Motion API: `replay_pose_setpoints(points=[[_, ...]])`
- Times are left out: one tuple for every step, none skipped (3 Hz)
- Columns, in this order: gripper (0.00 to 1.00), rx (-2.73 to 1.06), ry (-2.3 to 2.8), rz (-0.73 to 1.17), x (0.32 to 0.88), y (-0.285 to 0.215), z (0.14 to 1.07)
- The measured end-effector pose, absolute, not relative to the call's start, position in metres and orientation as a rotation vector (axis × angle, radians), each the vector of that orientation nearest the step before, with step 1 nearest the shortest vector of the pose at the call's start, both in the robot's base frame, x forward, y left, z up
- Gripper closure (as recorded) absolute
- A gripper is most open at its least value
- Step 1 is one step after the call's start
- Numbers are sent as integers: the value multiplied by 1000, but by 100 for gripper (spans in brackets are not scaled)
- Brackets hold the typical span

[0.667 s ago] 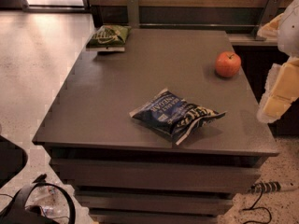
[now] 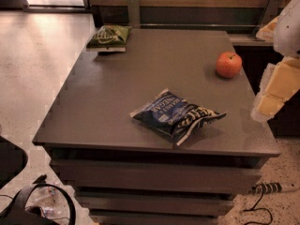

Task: Move blue chip bag near green jalapeno chip bag

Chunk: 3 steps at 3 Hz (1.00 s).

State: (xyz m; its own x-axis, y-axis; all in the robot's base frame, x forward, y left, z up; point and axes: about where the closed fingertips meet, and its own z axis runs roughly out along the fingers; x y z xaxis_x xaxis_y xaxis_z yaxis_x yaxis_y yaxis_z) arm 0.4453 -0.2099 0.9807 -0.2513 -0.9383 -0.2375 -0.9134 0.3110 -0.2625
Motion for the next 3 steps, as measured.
replay_pose_setpoints(points=[[0,-1585,2289,0,458,-194,957],[0,-1506,2300,126,463,-174,934],[0,-1448,2278,248,465,-147,913]])
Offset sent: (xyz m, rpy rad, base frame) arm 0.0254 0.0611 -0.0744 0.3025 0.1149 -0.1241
